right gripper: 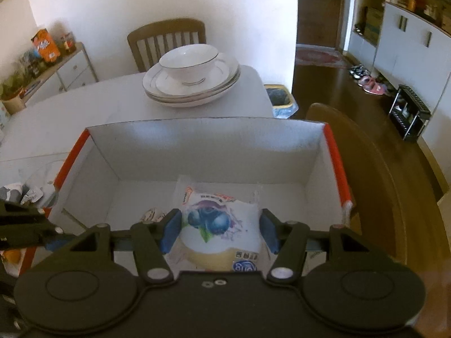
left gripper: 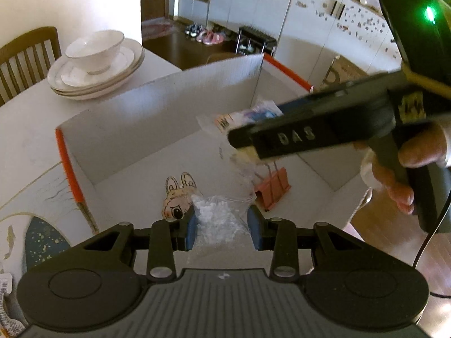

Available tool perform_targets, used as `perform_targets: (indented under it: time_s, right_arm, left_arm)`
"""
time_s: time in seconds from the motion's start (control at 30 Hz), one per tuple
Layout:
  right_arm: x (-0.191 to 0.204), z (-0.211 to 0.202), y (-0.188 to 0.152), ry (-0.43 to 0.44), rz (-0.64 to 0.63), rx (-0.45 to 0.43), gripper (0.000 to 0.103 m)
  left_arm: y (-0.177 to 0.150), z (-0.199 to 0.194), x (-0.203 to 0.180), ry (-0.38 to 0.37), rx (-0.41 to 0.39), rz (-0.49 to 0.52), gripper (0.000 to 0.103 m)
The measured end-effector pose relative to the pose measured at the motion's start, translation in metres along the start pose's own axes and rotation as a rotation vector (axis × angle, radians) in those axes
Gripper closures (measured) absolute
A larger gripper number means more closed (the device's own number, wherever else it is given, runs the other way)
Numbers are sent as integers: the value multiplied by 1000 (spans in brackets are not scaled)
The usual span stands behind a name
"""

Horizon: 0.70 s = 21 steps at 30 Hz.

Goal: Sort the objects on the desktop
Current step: 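Carry the tissue bag and blueberry bun with both tools over the red box, then open both tools to drop the tissue bag and bun into the box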

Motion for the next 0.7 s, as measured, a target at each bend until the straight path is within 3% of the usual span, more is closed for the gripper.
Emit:
perform_targets:
  time_s: [0.33, 0.7]
  right_arm:
    - [9, 36, 6, -5, -77, 111, 43]
    - [7, 55, -2, 3, -39, 217, 43]
  left_arm:
    - [-5, 18, -1, -2, 60, -5, 67]
    - [-15, 34, 3, 2, 148, -24, 67]
Point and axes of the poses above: each gripper's, at about its wrist camera, not at the fingertips, and z roughly the way its jaws point, x to its left, y to its top, the point moved 9 cm from there along z, roughly the way its jaws point, and after that the axes turned 8 degrees about -z, right-handed, at the moved point
